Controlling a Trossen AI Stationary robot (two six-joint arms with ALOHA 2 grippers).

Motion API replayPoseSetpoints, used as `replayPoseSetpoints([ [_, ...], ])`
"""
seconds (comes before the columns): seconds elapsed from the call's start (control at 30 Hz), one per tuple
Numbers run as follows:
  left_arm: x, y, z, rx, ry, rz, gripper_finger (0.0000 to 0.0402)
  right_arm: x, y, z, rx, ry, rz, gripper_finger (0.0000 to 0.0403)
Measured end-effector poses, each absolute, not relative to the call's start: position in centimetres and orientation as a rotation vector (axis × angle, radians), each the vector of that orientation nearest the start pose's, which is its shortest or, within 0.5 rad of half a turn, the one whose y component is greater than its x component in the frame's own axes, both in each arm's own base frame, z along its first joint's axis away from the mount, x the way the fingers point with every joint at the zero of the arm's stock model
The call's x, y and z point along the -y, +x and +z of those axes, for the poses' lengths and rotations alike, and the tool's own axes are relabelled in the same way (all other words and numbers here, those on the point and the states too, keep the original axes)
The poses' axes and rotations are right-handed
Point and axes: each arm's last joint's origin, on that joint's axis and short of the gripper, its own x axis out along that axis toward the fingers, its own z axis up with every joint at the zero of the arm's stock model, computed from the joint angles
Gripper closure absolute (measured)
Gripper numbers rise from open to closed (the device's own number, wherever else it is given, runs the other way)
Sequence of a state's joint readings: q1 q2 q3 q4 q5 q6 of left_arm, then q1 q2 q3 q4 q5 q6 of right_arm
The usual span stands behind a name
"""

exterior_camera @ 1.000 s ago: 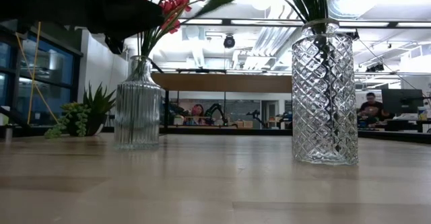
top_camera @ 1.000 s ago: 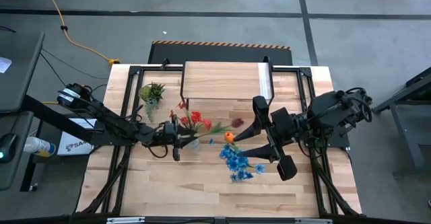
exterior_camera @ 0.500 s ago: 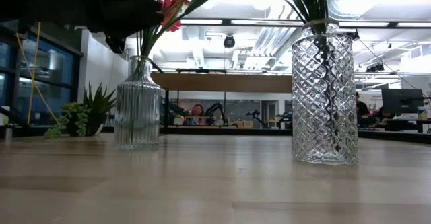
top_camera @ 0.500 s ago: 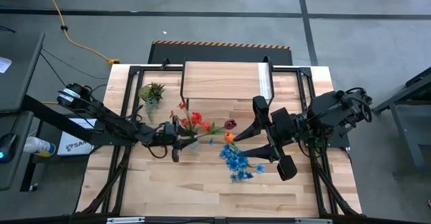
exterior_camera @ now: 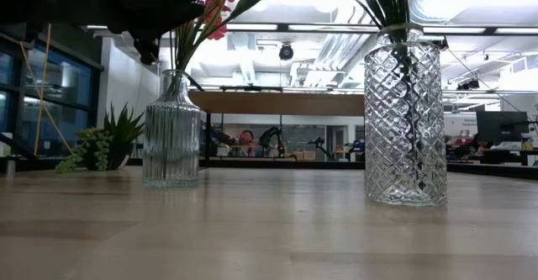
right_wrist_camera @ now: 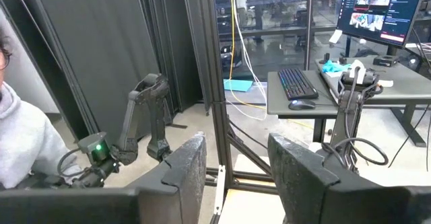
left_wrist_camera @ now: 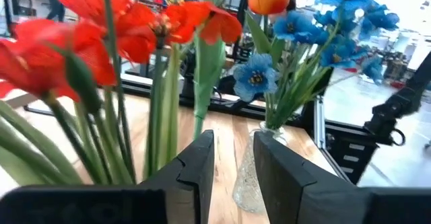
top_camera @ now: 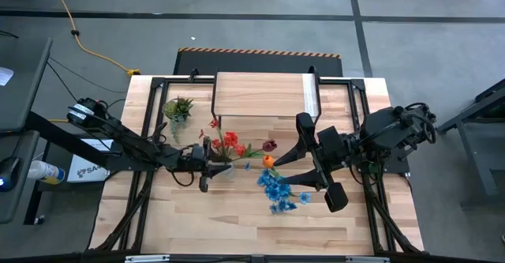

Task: Pick and place flowers into a vace then onto a shelf
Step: Put the dark red flower into the left transparent vase

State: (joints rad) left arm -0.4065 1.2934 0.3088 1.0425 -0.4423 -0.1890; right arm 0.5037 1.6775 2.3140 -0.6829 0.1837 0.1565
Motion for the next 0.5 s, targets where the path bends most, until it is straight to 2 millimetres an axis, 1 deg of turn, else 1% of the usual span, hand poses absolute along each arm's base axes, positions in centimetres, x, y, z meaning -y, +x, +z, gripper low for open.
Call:
replayPoseSetpoints([
  [0.2, 8.1, 21.3, 19.0, 0.031, -0.240, -0.019, 0.0266, -14.3, 27.0, 55.5, -0.069, 0.139, 0.316, 0.0251],
  [0.4, 9.2, 20.8, 18.8, 0.014, -0.229, -0.027, 0.0274, -14.3, 27.0, 55.5, -0.069, 0.139, 0.316, 0.0251],
  [0.5, 9.7, 20.5, 18.8, 0.013, -0.222, -0.001, 0.0279, -14.3, 27.0, 55.5, -0.069, 0.139, 0.316, 0.0251],
])
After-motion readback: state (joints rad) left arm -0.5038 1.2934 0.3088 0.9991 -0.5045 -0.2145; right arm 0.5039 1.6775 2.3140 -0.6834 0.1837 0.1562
